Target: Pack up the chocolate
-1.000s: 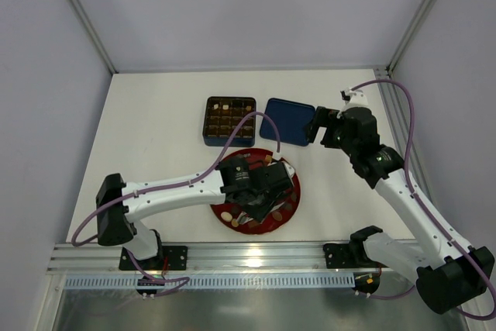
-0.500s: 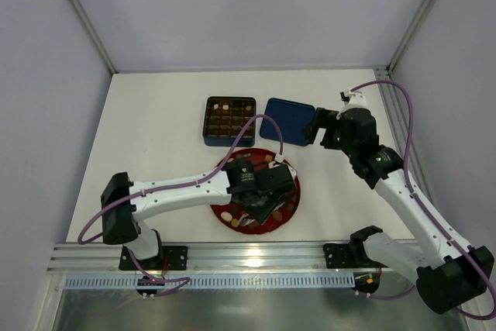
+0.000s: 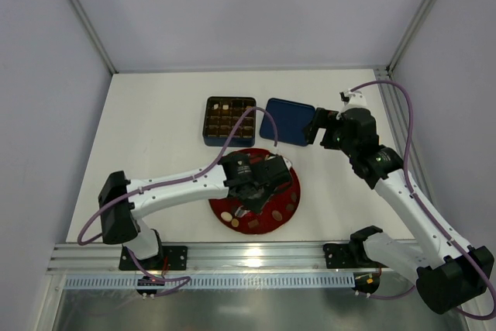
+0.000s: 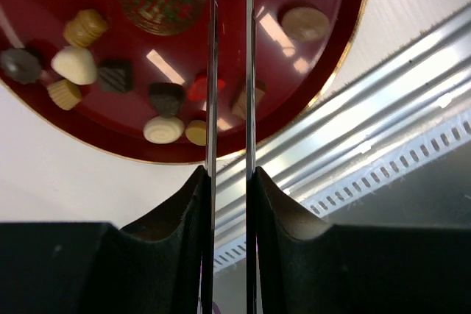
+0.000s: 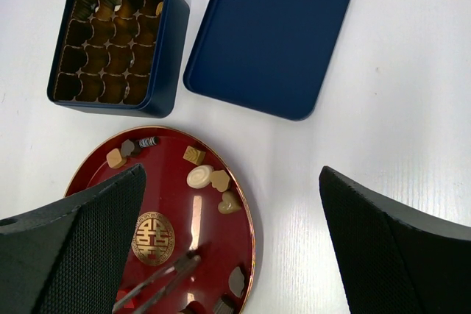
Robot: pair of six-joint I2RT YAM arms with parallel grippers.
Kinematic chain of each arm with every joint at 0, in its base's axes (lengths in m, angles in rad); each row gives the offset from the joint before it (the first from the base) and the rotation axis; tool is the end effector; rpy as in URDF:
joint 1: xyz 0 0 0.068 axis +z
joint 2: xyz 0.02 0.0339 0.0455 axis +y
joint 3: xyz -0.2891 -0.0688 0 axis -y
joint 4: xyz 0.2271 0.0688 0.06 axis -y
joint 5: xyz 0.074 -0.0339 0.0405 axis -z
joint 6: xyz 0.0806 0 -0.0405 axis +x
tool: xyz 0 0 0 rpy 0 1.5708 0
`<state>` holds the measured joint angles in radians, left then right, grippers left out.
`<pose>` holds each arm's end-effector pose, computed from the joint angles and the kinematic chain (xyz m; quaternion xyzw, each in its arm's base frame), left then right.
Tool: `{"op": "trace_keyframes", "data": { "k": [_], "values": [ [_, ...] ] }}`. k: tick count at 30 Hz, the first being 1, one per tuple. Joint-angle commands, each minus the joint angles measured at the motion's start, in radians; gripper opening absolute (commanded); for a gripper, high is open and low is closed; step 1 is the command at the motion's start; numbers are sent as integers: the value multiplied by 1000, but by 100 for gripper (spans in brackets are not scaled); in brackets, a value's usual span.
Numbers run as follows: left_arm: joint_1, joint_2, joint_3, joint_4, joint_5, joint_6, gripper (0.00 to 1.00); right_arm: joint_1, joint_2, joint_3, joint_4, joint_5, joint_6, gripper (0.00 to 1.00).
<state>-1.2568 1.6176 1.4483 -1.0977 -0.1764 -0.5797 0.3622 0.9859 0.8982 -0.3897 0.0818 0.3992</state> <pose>0.1102 -0.2937 0.2768 0.3144 0.9332 -0.0669 0.1607 0.2164 0.0750 0.3235 0.0370 0.8530 0.1606 0.4952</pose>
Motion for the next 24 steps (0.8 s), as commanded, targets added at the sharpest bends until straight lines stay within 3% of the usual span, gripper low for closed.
{"op": "trace_keyframes", "data": {
  "k": [1,16,24],
  "values": [
    [77,-81,43,-5,-44,46,23,-5,-3,16,43,-16,9,100],
    [531,-29,231,74,-35,196,22,-6,40,39,61,-42,3,100],
    [698,54,259,124,-32,219,22,-6,65,42,81,-70,10,100]
  ]
}}
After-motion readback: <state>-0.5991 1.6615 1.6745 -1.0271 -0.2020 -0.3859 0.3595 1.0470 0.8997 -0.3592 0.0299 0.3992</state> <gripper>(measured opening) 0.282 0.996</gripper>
